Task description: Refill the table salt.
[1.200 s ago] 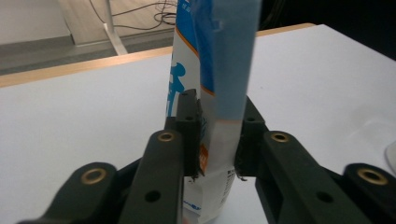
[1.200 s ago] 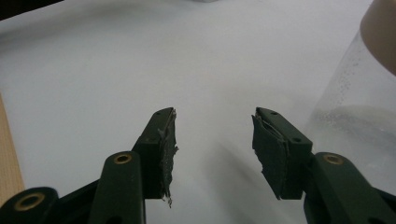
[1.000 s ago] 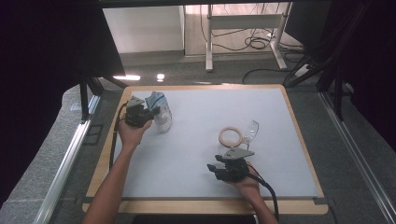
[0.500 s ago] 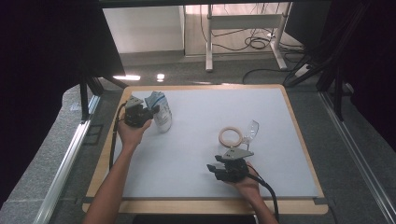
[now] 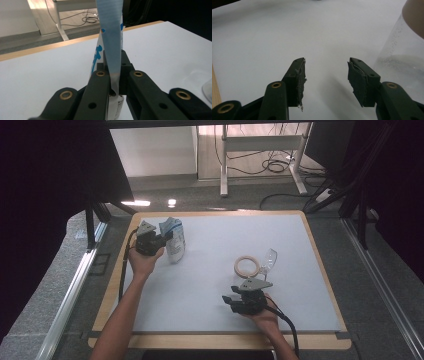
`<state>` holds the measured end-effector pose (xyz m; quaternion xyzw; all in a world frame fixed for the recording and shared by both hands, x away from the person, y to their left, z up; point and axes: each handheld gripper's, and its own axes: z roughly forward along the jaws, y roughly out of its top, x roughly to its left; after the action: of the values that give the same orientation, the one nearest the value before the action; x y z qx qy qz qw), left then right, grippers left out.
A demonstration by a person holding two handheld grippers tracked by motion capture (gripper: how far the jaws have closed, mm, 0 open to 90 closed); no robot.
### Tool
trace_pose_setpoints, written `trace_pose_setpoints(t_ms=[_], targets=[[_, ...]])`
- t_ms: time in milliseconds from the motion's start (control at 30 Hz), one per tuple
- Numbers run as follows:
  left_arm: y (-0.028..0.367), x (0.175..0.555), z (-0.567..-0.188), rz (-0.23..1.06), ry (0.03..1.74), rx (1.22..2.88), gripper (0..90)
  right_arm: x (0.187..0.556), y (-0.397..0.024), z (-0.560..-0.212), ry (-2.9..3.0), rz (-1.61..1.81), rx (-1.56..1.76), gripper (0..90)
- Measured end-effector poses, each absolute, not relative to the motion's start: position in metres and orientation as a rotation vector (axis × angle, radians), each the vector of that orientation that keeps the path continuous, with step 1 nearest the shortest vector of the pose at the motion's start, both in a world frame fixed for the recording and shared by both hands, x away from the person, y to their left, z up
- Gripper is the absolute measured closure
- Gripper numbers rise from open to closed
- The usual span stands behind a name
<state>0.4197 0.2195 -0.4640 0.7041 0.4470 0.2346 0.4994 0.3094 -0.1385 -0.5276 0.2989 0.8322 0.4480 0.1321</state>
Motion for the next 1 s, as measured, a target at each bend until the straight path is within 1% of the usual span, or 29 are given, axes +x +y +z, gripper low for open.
trace_pose_setpoints(t_ms=[300,533,767,1000], targets=[[0.22,0.42,-0.46,0.542,1.066,1.694,89.8,0.309,-0.139,-0.526,2.406,1.306,0.868,48.1],[0.22,0.412,-0.452,0.53,1.042,1.69,90.0,0.308,-0.137,-0.525,2.398,1.315,0.866,47.7],[0.222,0.41,-0.455,0.521,1.04,1.719,90.0,0.308,-0.136,-0.526,2.406,1.313,0.853,47.2],[0.223,0.409,-0.455,0.499,1.031,1.714,90.0,0.308,-0.136,-0.526,2.408,1.312,0.853,47.2]])
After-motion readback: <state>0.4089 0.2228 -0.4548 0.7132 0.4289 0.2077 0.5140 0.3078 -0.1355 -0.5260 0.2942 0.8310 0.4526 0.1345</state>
